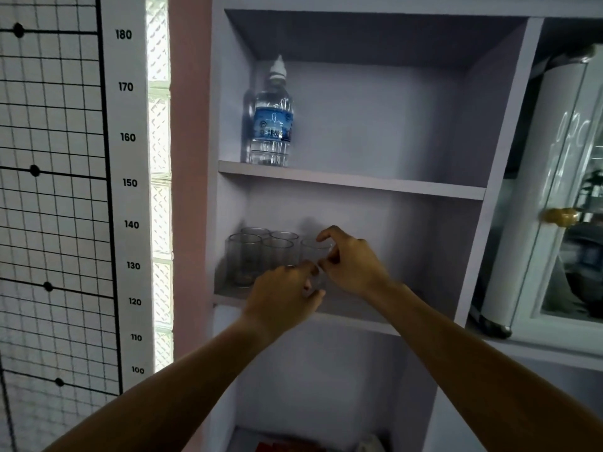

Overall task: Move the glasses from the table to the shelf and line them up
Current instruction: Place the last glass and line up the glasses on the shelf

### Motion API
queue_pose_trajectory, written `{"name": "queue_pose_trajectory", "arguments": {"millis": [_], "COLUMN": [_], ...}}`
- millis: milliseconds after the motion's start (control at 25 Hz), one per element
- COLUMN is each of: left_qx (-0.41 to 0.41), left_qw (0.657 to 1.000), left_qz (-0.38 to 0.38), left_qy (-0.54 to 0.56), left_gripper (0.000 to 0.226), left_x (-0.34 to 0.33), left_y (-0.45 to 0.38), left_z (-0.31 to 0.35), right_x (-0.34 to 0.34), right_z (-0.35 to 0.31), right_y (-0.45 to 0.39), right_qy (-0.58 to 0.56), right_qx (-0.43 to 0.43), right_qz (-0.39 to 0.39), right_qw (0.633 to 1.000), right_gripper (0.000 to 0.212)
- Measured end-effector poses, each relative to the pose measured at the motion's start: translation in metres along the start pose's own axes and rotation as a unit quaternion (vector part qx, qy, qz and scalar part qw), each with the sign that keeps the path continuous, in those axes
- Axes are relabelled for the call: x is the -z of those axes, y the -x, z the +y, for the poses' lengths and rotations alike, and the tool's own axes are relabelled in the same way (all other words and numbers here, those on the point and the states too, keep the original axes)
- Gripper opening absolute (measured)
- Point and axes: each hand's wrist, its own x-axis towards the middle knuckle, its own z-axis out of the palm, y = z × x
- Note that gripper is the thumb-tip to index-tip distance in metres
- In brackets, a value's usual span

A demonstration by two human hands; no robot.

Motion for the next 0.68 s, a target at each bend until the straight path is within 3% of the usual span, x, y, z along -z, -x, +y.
{"name": "queue_pose_trajectory", "arguments": {"millis": [320, 480, 600, 680], "left_qx": [0.000, -0.012, -0.035, -0.009], "left_qw": [1.000, 0.997, 0.993, 0.993], "left_qz": [-0.005, -0.030, -0.017, -0.003], "left_qy": [0.001, 0.071, 0.114, 0.121], "left_gripper": [0.042, 0.018, 0.041, 0.035], "left_x": [-0.010, -0.001, 0.010, 0.018], "left_y": [-0.008, -0.007, 0.003, 0.009], "left_z": [-0.005, -0.012, -0.028, -0.044], "right_x": [-0.011, -0.016, -0.025, -0.033], "right_z": [0.007, 0.007, -0.003, -0.010], "right_y": [-0.011, -0.014, -0.017, -0.018], "right_qy": [-0.026, -0.029, -0.069, -0.073], "right_qx": [0.024, 0.026, 0.075, 0.119], "right_qz": [0.023, 0.048, 0.046, 0.011], "right_qw": [0.999, 0.998, 0.994, 0.990], "right_gripper": [0.036, 0.029, 0.022, 0.023]}}
